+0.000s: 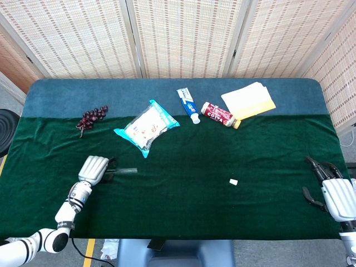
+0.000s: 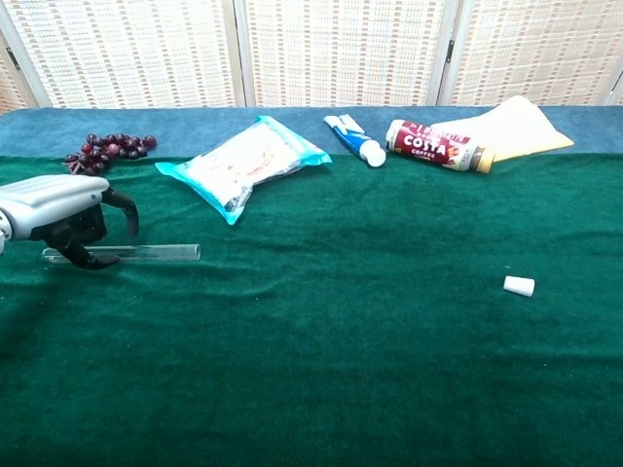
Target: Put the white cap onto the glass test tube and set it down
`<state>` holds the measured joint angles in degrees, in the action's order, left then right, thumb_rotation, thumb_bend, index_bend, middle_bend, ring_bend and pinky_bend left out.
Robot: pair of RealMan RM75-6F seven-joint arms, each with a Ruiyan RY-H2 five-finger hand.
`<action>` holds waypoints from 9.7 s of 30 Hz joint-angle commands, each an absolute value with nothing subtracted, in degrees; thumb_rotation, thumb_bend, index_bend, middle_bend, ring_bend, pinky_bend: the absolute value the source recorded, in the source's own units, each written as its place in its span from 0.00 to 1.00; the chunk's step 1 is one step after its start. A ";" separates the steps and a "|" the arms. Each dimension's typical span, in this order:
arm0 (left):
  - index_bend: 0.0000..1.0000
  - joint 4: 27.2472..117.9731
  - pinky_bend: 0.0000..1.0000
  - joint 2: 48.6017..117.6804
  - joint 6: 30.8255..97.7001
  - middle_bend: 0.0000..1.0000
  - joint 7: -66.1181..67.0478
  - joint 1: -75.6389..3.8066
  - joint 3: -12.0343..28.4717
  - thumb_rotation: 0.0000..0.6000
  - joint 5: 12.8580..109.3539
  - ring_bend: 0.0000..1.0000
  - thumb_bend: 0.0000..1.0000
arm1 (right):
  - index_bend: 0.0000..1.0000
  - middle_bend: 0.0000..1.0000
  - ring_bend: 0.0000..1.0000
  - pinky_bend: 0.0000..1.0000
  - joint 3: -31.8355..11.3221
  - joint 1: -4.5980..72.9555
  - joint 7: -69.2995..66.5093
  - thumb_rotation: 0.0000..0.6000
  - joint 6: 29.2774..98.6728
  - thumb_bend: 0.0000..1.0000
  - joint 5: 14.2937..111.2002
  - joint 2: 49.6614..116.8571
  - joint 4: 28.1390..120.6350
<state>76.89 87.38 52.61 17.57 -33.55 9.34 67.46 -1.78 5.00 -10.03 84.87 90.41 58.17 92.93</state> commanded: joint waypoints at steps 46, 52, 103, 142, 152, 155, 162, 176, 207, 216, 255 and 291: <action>0.64 78.66 0.93 84.02 61.76 1.00 -1.19 -31.18 6.58 1.00 77.89 0.93 0.47 | 0.05 0.29 0.36 0.27 -2.41 5.25 -6.97 1.00 85.52 0.49 91.01 57.51 95.51; 0.64 82.60 0.93 80.99 65.35 1.00 -4.58 -29.74 5.09 1.00 82.34 0.93 0.47 | 0.21 0.48 0.57 0.52 -3.40 7.41 -3.05 1.00 83.66 0.49 91.49 58.69 97.65; 0.64 85.39 0.93 79.50 64.02 1.00 -2.41 -28.27 2.63 1.00 82.51 0.93 0.47 | 0.40 1.00 1.00 1.00 -6.17 27.82 16.81 1.00 57.94 0.27 78.81 86.09 79.30; 0.64 85.55 0.93 79.07 63.92 1.00 -2.44 -27.79 2.74 1.00 82.23 0.93 0.47 | 0.40 1.00 1.00 1.00 -7.92 31.70 20.05 1.00 60.41 0.27 75.76 84.37 84.58; 0.63 86.38 0.93 78.94 63.39 1.00 -1.65 -27.83 2.52 1.00 82.07 0.93 0.47 | 0.43 1.00 1.00 1.00 -4.44 29.75 19.61 1.00 59.44 0.27 75.73 78.78 90.04; 0.63 86.49 0.93 79.08 63.15 1.00 -1.29 -27.90 2.44 1.00 82.01 0.93 0.47 | 0.44 1.00 1.00 1.00 -4.18 29.95 19.76 1.00 58.46 0.27 74.80 79.61 89.04; 0.63 86.29 0.93 79.11 62.70 1.00 -1.10 -27.86 2.47 1.00 81.37 0.93 0.47 | 0.45 1.00 1.00 1.00 -4.62 31.15 20.06 1.00 56.76 0.27 73.37 82.05 85.96; 0.63 85.51 0.93 79.48 62.14 1.00 -1.52 -27.89 2.36 1.00 81.17 0.93 0.47 | 0.47 1.00 1.00 1.00 -5.17 32.90 21.90 1.00 54.92 0.27 70.97 84.00 84.11; 0.63 84.96 0.93 79.58 61.48 1.00 -1.76 -27.80 2.20 1.00 80.80 0.93 0.47 | 0.55 1.00 1.00 1.00 -4.61 34.56 26.04 1.00 53.95 0.43 66.93 84.29 84.73; 0.64 85.22 0.93 79.14 61.98 1.00 -2.63 -27.65 2.72 1.00 80.60 0.93 0.47 | 0.65 1.00 1.00 1.00 -5.22 34.52 23.97 1.00 54.35 0.55 66.78 83.06 86.53; 0.64 95.56 0.93 78.60 55.66 1.00 -23.56 -32.61 9.92 1.00 75.59 0.93 0.47 | 0.73 1.00 1.00 1.00 -16.26 42.65 6.24 1.00 57.59 0.60 73.92 78.49 109.92; 0.64 95.65 0.93 81.17 56.63 1.00 -21.50 -33.31 9.24 1.00 75.76 0.93 0.47 | 0.73 1.00 1.00 1.00 -15.90 46.64 11.03 1.00 59.15 0.61 71.15 84.47 107.52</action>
